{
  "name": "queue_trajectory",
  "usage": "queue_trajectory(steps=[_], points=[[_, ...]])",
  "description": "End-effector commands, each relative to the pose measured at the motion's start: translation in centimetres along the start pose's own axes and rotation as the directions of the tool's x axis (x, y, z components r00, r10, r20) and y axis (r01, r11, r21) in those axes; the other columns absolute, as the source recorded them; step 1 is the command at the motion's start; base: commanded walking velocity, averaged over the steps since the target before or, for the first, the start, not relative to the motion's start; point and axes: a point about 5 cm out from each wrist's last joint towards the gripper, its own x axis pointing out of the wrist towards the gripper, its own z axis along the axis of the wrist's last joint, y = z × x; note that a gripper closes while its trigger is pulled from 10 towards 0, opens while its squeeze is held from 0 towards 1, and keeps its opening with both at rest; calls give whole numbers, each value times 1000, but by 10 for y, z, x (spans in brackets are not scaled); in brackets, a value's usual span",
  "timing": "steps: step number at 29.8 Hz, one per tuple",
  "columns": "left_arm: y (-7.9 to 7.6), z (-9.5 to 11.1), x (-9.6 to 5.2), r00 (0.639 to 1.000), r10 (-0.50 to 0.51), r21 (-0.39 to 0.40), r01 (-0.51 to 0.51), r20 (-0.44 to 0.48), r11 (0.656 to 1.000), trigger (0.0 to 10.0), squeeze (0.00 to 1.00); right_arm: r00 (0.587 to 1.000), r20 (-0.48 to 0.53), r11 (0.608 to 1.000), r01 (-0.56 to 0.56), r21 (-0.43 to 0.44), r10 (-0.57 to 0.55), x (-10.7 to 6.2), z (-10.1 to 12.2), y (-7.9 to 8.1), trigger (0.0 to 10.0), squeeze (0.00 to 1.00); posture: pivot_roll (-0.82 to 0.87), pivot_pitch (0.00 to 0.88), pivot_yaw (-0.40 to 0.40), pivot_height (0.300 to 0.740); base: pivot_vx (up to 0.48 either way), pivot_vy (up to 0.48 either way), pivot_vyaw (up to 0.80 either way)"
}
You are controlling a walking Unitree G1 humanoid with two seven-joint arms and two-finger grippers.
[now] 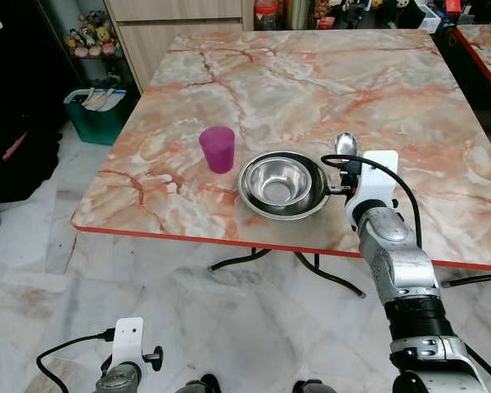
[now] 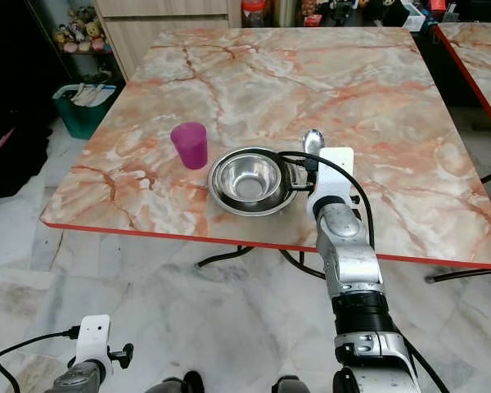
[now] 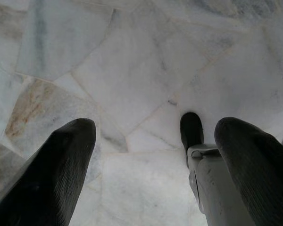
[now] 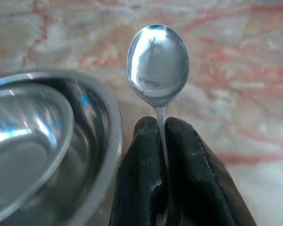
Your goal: Setting the table
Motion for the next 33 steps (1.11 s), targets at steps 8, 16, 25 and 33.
queue_trajectory(steps=[8,16,25,33], points=[[6,-10,-2,999,19,6,-19,-38,1000,10000,0,1000,6,1000,-8,-9,8,11,7,-4,10000,0,-119,181,67,740,0,0,0],[7,-11,-2,999,23,8,-22,-39,1000,10000,0,999,-32,1000,-9,17,9,17,-1,-3,10000,0,-117,185,66,740,0,0,0],[6,-10,-2,999,21,6,-21,-32,1000,10000,0,1000,-2,1000,-12,26,12,18,4,0,10000,0,-116,189,66,740,53,0,0],[6,-10,-2,999,19,5,-19,-31,1000,10000,0,998,65,999,-23,37,20,15,23,3,10000,0,-118,188,65,740,180,0,0]])
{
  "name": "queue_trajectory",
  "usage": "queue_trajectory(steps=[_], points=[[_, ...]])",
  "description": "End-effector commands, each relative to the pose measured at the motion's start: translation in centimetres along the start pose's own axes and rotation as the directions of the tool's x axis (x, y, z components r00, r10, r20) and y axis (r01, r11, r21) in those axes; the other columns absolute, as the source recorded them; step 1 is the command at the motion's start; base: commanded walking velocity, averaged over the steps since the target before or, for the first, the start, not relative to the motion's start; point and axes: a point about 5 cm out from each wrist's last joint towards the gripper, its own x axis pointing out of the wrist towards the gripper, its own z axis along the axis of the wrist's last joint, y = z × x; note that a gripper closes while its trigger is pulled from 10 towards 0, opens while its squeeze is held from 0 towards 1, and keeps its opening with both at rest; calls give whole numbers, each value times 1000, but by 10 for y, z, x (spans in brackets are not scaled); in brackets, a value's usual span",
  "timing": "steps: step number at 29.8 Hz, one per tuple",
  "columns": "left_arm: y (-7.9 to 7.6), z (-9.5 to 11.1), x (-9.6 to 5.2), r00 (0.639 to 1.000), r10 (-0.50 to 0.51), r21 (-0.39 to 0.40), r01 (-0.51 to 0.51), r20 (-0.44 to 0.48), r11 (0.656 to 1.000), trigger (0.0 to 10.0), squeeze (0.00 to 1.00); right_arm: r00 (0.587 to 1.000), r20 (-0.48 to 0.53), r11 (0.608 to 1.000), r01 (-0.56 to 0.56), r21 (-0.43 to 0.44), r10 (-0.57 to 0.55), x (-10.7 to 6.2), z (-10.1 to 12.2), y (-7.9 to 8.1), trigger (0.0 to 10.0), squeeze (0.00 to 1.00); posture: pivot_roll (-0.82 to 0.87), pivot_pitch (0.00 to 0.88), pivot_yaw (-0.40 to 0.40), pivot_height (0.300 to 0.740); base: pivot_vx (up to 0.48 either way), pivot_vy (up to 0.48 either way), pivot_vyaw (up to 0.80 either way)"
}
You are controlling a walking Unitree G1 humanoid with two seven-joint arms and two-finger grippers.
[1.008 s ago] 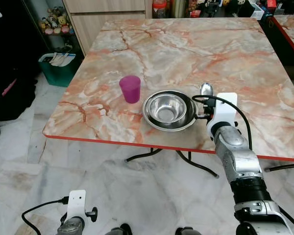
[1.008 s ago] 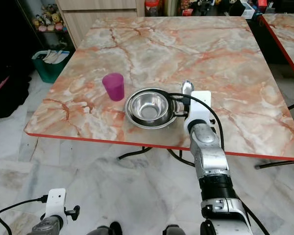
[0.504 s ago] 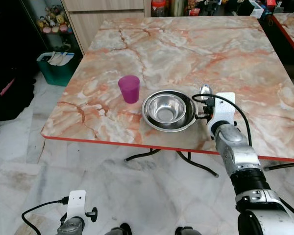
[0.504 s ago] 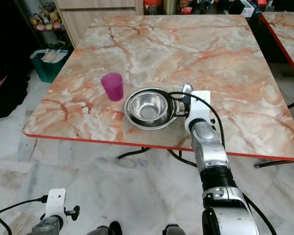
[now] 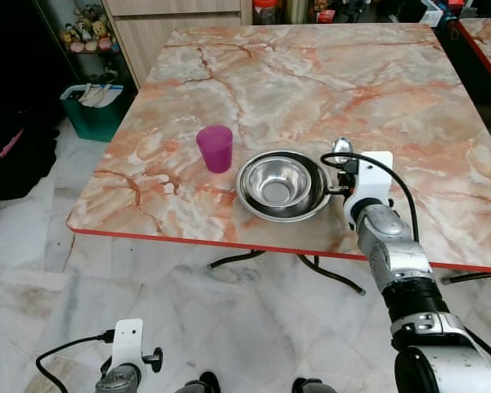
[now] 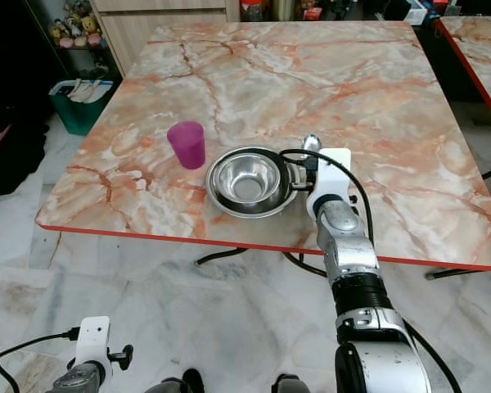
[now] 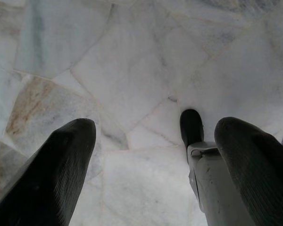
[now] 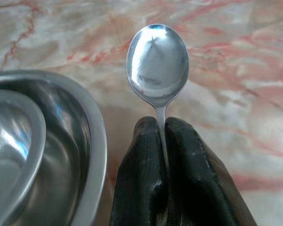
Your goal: Setting the table
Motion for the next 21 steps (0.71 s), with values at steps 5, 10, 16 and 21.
queue_trajectory(steps=[5,10,16,21], points=[[5,-7,-2,1000,18,0,-18,-22,1000,10000,0,996,91,1000,-17,21,16,-2,28,8,10000,0,-116,188,64,740,249,0,0],[5,-7,-1,1000,18,-1,-18,-20,1000,10000,0,993,118,999,-20,30,17,-4,36,9,10000,0,-117,188,64,740,259,0,0],[4,-6,-1,1000,16,-1,-16,-19,1000,10000,0,989,146,999,-24,40,18,-7,44,11,10000,0,-118,189,65,740,259,0,0],[4,-6,-1,1000,14,-3,-14,-16,1000,10000,0,988,154,999,-25,44,18,-9,46,11,10000,0,-117,189,64,740,259,0,0]])
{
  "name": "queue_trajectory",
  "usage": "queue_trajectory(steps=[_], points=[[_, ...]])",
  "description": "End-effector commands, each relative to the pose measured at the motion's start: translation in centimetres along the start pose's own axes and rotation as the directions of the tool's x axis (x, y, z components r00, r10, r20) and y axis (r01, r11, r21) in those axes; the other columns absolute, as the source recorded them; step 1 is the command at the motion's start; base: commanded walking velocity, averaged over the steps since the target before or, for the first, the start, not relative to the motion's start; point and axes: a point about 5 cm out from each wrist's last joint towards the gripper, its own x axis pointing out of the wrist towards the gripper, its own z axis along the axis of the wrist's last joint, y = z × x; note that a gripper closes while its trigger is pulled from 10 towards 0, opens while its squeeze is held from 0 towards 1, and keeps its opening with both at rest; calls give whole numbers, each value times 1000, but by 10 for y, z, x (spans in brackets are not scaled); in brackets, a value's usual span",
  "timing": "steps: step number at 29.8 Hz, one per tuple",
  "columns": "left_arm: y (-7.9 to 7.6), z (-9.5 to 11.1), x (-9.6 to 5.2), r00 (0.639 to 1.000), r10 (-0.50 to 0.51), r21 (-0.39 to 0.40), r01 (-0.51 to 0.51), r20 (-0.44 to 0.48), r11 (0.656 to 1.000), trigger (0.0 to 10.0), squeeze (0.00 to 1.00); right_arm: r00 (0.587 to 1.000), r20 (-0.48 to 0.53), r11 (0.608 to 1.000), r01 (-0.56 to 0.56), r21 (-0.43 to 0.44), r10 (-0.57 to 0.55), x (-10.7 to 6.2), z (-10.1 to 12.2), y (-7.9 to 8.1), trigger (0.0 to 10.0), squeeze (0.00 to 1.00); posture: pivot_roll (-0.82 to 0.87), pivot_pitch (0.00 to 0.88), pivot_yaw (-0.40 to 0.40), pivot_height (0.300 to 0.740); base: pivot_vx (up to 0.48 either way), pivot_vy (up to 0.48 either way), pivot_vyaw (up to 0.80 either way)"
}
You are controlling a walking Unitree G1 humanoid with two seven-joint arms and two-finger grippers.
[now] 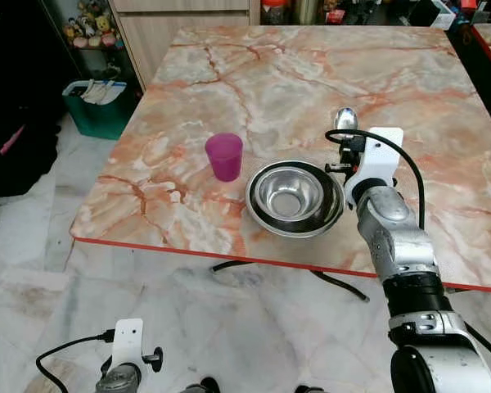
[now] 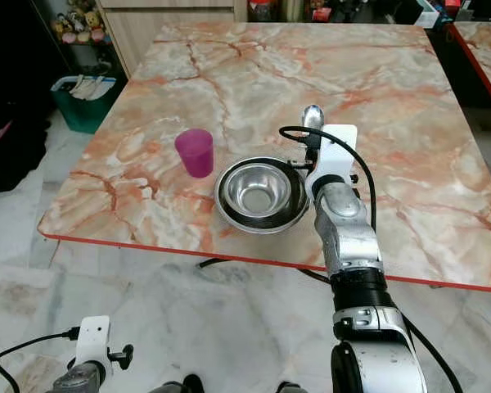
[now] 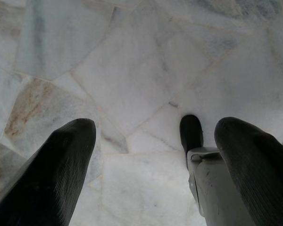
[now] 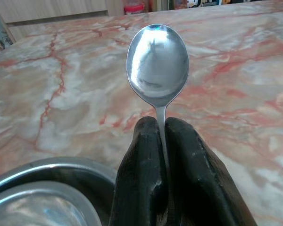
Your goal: Setting the table
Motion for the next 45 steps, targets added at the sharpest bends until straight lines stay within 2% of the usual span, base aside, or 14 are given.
queue_trajectory(steps=[1,18,45], points=[[4,-6,-1,1000,14,-2,-14,-18,1000,10000,0,1000,29,1000,-6,13,6,-2,10,4,10000,0,-117,189,64,740,259,0,0],[3,-3,-1,1000,10,-13,-10,-3,1000,10000,0,999,33,1000,3,24,-4,-5,15,5,10000,0,-116,189,64,740,283,0,0],[2,-2,-1,1000,0,-13,0,5,1000,10000,0,1000,23,1000,5,22,-6,-6,11,7,10000,0,-115,172,67,740,337,0,0]])
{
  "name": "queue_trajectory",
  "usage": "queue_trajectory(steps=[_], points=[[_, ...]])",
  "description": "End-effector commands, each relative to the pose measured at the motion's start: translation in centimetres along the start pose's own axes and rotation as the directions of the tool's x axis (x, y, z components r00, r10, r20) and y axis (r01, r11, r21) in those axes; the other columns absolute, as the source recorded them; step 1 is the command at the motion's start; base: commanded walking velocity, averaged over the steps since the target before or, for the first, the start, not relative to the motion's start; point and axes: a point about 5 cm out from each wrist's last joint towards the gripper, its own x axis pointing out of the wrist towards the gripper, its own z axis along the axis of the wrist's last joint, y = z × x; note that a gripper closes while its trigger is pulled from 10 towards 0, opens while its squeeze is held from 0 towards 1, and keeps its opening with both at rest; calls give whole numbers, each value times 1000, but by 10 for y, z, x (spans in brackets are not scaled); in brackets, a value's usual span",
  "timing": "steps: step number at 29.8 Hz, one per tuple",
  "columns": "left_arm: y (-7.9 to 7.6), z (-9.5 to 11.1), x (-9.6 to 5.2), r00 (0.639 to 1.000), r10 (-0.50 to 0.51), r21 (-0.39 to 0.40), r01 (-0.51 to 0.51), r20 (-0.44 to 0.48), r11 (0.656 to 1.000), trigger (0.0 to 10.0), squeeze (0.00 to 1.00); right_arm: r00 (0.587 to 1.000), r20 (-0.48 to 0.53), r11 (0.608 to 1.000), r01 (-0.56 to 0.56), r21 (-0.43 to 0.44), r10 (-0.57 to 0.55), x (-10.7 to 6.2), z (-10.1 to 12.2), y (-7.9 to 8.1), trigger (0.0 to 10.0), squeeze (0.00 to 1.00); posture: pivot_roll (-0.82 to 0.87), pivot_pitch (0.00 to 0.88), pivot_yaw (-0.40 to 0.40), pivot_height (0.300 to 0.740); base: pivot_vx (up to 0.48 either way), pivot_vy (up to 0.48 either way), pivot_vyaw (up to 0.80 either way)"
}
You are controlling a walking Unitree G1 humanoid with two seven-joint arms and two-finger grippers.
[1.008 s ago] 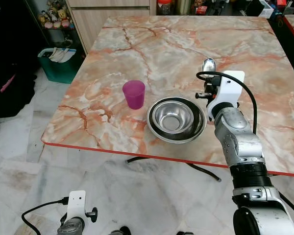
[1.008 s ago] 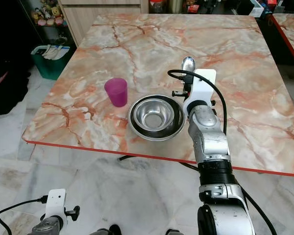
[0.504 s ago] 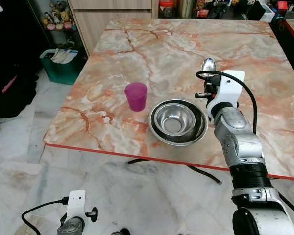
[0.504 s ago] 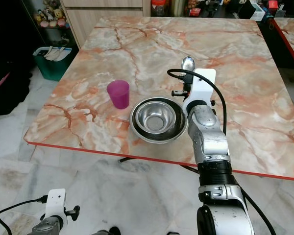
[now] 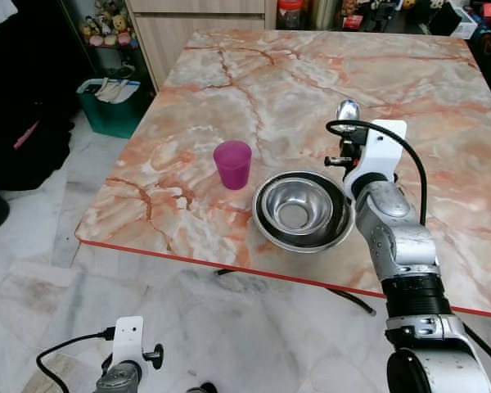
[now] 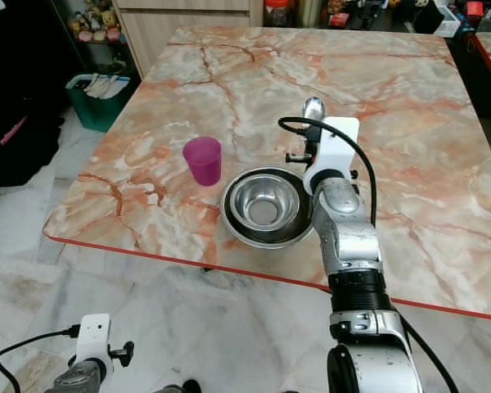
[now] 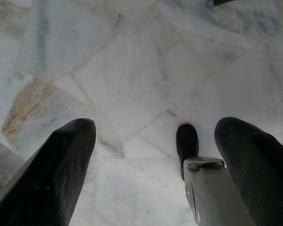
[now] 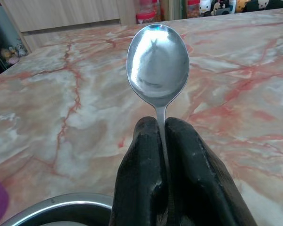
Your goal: Setting the table
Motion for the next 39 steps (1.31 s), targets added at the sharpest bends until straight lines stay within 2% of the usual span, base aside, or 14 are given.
queue_trajectory(steps=[1,18,24,29,31,39], points=[[3,-5,-1,1000,4,-8,-4,-13,1000,10000,0,1000,15,1000,-6,3,6,-2,3,2,10000,0,-115,170,68,740,349,0,0],[1,-7,-2,1000,-3,-8,3,-11,1000,10000,0,1000,7,1000,-6,-1,6,-4,-2,1,10000,0,-120,152,63,740,369,0,0],[0,-7,-2,1000,-7,-19,7,-11,1000,10000,0,1000,5,1000,-12,1,12,-8,-1,6,10000,0,-117,160,61,740,0,0,0],[2,-8,-2,1000,-5,-20,5,-17,1000,10000,0,999,-33,1000,-9,20,10,-18,-4,13,10000,0,-118,171,61,740,0,0,0],[3,-9,-2,1000,-4,-20,4,-21,1000,10000,0,999,-45,999,-17,40,19,-28,-5,18,10000,0,-121,177,62,740,0,0,0],[3,-9,-2,1000,-7,-20,7,-25,1000,10000,0,996,-85,999,1,50,3,-44,-6,19,10000,0,-132,188,62,740,0,0,0]])
